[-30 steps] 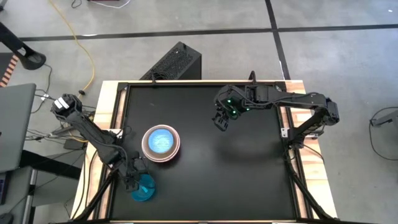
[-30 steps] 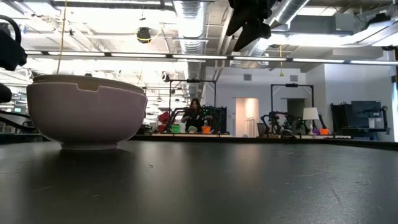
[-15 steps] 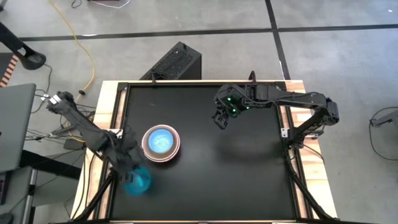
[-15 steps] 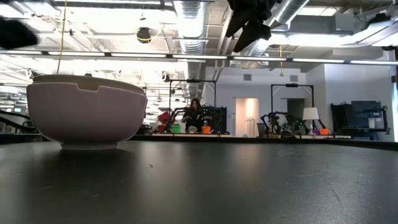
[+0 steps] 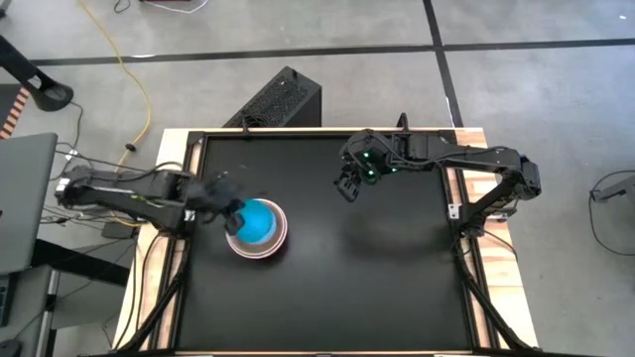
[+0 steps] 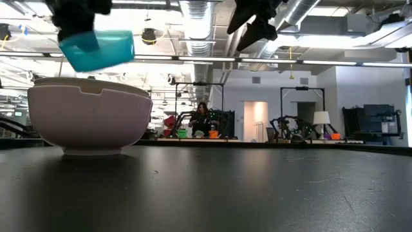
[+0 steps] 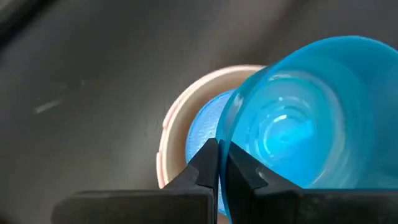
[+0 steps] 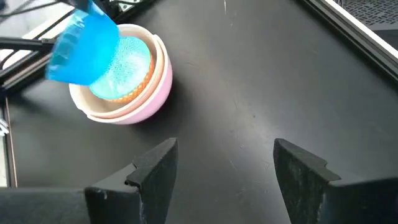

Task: Nest bowls inside each other
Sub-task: Stack the blue bowl on top of the blue patterned bowl

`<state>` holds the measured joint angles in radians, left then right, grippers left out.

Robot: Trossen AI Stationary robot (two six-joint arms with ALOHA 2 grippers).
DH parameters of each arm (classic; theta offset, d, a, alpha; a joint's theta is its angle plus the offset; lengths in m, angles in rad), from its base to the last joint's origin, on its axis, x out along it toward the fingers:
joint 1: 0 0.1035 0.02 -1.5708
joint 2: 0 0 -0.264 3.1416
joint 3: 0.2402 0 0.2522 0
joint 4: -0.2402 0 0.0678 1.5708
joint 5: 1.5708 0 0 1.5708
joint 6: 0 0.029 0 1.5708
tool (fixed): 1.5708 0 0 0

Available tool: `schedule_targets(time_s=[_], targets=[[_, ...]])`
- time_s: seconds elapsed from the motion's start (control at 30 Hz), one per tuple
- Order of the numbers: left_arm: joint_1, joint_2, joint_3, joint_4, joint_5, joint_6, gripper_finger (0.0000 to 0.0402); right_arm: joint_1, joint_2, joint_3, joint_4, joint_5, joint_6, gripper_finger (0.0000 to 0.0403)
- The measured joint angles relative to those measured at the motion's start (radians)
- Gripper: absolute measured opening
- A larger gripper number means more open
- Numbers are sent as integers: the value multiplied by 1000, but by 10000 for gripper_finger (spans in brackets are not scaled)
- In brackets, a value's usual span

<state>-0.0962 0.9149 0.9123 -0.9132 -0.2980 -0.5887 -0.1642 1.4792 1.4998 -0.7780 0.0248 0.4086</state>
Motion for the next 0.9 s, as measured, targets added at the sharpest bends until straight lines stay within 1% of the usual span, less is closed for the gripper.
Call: schedule_targets(time_s=[0.13, 0.23, 0.33, 0.5, 0.67, 0.9], targets=[[151, 79, 0, 3, 158, 99, 0, 1, 0, 0, 1, 0, 24, 258], [231, 127, 0, 8, 196, 176, 0, 8, 0, 0, 1, 0, 36, 258], [282, 165, 0, 7, 248, 231, 0, 24, 0, 0, 1, 0, 37, 258], [295, 215, 0, 6, 294, 280, 0, 51, 0, 0, 1, 0, 38, 258], [295, 248, 0, 4, 295, 298, 0, 67, 0, 0, 1, 0, 39, 258], [295, 260, 0, 5, 311, 340, 0, 66, 0, 0, 2, 1, 55, 258]])
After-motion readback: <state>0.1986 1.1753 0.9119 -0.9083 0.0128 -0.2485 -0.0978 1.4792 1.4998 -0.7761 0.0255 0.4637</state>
